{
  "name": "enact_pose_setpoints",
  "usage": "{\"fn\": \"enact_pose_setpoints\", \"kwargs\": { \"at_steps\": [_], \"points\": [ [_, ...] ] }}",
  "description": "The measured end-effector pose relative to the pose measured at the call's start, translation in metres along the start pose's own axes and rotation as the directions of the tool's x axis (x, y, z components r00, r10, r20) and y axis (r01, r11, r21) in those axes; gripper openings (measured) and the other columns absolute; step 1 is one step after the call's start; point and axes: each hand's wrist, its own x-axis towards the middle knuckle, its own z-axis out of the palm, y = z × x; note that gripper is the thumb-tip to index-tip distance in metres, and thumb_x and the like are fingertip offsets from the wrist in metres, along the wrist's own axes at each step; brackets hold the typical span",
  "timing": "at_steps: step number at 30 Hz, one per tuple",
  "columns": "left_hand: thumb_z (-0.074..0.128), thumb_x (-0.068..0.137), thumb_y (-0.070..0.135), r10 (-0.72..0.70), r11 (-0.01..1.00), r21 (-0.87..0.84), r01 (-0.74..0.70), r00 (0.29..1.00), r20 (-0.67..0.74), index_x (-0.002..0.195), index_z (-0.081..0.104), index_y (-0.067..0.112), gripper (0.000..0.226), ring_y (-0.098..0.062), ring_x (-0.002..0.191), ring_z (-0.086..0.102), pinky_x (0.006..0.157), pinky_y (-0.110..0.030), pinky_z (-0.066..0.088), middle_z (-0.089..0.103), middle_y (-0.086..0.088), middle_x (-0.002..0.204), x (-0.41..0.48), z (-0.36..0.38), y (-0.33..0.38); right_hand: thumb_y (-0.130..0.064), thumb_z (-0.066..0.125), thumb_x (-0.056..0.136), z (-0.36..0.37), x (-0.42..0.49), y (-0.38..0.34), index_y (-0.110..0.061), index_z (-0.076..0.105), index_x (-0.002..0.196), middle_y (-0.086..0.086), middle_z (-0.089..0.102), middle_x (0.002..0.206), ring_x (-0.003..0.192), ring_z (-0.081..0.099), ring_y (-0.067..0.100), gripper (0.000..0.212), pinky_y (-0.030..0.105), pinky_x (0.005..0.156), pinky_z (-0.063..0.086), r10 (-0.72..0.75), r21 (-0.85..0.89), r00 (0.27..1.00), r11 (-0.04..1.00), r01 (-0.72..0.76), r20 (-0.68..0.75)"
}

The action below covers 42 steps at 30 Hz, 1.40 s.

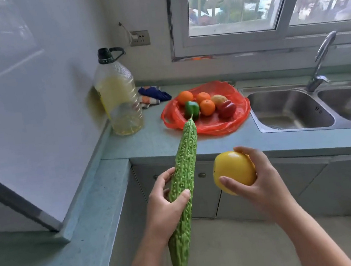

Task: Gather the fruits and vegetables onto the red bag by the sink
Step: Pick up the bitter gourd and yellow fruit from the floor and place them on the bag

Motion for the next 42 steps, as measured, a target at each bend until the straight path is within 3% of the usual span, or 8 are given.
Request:
{"fn": "enact_pose_setpoints", "kwargs": {
  "at_steps": [7,11,19,25,28,34,38,42],
  "points": [
    [0.071,0.076,0.013,0.053,0.990,0.125,-0.066,0.993,0.107,0.114,0.051,0.045,0.054,-0.002,0.098,0.057,0.084,-0.023,0.048,0.062,0.015,0.106,0.106,-0.008,-0.001,-0.045,0.070,0.055,0.031,0.083,0.013,-0.040,0.042,0.112,-0.011,0.047,0.109,0.097,0.048,-0.005,0.063,0.009,0.073,0.037,0.042,-0.042,0.998,0.998,-0.044,-0.042],
    [0.068,0.077,0.008,0.034,0.984,0.162,-0.069,0.977,0.208,0.116,0.051,0.040,0.053,0.005,0.085,0.060,0.073,-0.010,0.047,0.063,0.006,0.106,0.155,0.004,-0.005,-0.046,0.070,0.055,0.027,0.115,0.037,-0.039,0.042,0.111,-0.007,0.047,0.109,0.095,0.049,-0.002,0.063,0.010,0.071,0.037,0.095,-0.058,0.991,0.993,-0.100,-0.096],
    [0.068,0.073,0.005,0.138,0.889,0.360,-0.282,0.916,0.377,0.118,0.051,0.036,0.057,0.007,0.098,0.050,0.077,0.002,0.033,0.049,0.023,0.114,0.274,0.050,-0.007,-0.046,0.075,0.059,0.014,0.205,0.093,-0.036,0.042,0.115,-0.004,0.046,0.116,0.095,0.050,0.009,0.066,0.008,0.070,0.036,0.118,-0.093,0.983,0.987,-0.131,-0.141],
    [0.065,0.068,0.005,0.114,0.796,0.456,-0.399,0.838,0.534,0.120,0.055,0.029,0.058,-0.005,0.115,0.046,0.096,-0.013,0.034,0.051,0.013,0.125,0.359,0.098,-0.010,-0.044,0.077,0.060,-0.013,0.282,0.129,-0.030,0.043,0.118,-0.004,0.044,0.114,0.093,0.049,0.004,0.068,0.009,0.070,0.037,0.103,-0.106,0.984,0.987,-0.119,-0.142],
    [0.060,0.065,0.016,0.074,0.742,0.513,-0.432,0.813,0.578,0.120,0.054,0.034,0.058,-0.011,0.112,0.045,0.093,-0.006,0.027,0.050,0.014,0.127,0.388,0.114,-0.026,-0.044,0.077,0.061,-0.022,0.314,0.147,-0.027,0.044,0.119,-0.002,0.045,0.114,0.098,0.050,0.014,0.068,0.010,0.072,0.037,0.104,-0.118,0.986,0.986,-0.119,-0.128],
    [0.058,0.067,0.017,-0.008,0.705,0.529,-0.473,0.740,0.673,0.121,0.055,0.032,0.056,-0.011,0.113,0.042,0.092,-0.004,0.019,0.045,0.019,0.126,0.422,0.125,-0.054,-0.049,0.070,0.058,-0.014,0.355,0.171,-0.024,0.047,0.119,-0.004,0.047,0.112,0.099,0.046,0.007,0.069,0.006,0.078,0.034,0.116,-0.129,0.989,0.984,-0.127,-0.090],
    [0.058,0.067,0.010,-0.003,0.686,0.485,-0.542,0.665,0.747,0.120,0.057,0.027,0.056,-0.014,0.114,0.043,0.094,-0.001,0.016,0.042,0.020,0.126,0.443,0.128,-0.065,-0.048,0.070,0.059,0.000,0.372,0.179,-0.025,0.046,0.119,-0.006,0.046,0.112,0.103,0.046,0.009,0.069,0.019,0.083,0.037,0.137,-0.124,0.989,0.982,-0.143,-0.062],
    [0.058,0.067,0.007,-0.002,0.697,0.451,-0.557,0.628,0.778,0.121,0.055,0.030,0.059,-0.014,0.116,0.041,0.097,-0.006,0.018,0.040,0.020,0.127,0.460,0.126,-0.075,-0.047,0.071,0.060,0.009,0.381,0.185,-0.025,0.046,0.119,-0.005,0.045,0.112,0.102,0.046,0.009,0.068,0.008,0.080,0.033,0.183,-0.123,0.979,0.973,-0.193,-0.090]
  ]
}}
